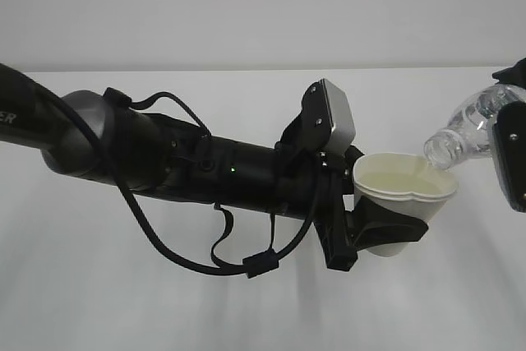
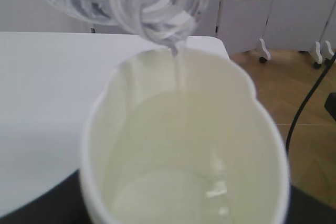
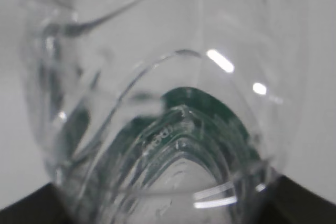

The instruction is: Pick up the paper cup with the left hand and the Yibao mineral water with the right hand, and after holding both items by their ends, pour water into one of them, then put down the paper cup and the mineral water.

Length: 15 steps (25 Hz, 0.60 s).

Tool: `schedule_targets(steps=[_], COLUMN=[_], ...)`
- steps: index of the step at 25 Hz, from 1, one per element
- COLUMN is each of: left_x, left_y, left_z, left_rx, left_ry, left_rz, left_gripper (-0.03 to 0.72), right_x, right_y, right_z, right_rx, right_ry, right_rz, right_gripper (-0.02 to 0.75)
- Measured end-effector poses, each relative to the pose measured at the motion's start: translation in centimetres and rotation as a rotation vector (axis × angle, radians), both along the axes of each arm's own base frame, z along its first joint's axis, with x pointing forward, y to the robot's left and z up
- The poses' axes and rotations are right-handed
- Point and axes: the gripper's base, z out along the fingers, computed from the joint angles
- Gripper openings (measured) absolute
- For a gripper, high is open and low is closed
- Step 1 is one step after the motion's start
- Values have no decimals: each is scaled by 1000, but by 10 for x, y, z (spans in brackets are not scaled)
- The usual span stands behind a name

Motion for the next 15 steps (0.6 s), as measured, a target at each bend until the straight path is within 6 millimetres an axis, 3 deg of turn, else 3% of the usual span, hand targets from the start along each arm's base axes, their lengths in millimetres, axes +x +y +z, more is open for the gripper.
schedule_targets(steps=[15], left_x=[0], left_y=[0], left_z=[0], left_rx=[0], left_ry=[0], left_rz=[0], left_gripper=[414], right_x=[0], right_y=[0], right_z=[0], right_rx=[0], right_ry=[0], right_rz=[0], right_gripper=[456])
